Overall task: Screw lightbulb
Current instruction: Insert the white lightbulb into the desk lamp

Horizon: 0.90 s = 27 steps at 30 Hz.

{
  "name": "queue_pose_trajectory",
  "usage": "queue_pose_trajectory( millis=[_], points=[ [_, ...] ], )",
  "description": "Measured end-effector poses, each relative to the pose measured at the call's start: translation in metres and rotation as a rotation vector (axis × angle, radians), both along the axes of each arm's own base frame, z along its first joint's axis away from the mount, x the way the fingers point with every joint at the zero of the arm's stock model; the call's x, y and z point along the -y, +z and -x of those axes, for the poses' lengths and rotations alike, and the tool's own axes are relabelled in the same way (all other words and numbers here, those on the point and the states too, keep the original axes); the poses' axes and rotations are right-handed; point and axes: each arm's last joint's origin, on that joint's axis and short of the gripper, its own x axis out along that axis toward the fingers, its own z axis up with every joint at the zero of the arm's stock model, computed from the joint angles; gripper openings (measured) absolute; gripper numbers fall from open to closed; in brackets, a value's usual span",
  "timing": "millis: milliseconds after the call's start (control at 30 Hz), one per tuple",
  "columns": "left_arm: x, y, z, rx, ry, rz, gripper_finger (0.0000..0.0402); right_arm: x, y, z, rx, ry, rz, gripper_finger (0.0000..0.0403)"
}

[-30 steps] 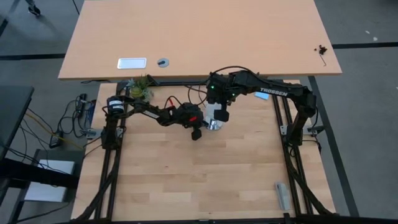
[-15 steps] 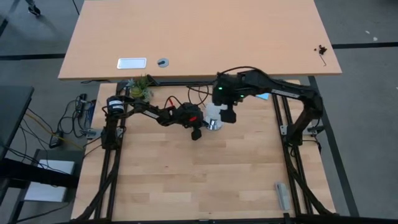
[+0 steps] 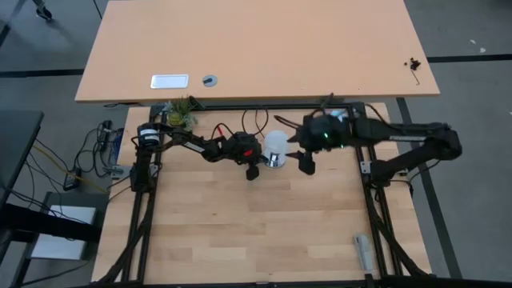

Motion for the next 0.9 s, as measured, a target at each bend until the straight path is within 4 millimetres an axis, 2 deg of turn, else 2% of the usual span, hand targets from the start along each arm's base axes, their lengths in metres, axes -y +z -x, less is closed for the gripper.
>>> queue_pose_trajectory(
  millis=[100, 233, 433, 733, 900],
  points=[
    [0.0, 0.0, 0.0, 0.001, 0.0, 0.0, 0.0001, -0.011, -0.029, 0.003, 0.124, -0.033, -0.008, 0.0234],
    [0.0, 0.0, 0.0, 0.001, 0.005, 0.008, 0.0001, -0.025, -0.068, 0.008, 0.2, -0.087, -0.023, 0.0231],
    [0.0, 0.0, 0.0, 0.001, 0.007, 0.011, 0.0001, -0.041, -0.111, 0.013, 0.287, -0.202, -0.05, 0.0231],
    [0.0, 0.0, 0.0, 0.002, 0.013, 0.021, 0.0001, -0.043, -0.149, 0.001, 0.274, -0.45, 0.06, 0.0238],
    [0.0, 0.0, 0.0, 0.001, 0.013, 0.021, 0.0001, -0.038, -0.159, -0.01, 0.3, -0.474, 0.09, 0.024]
  ],
)
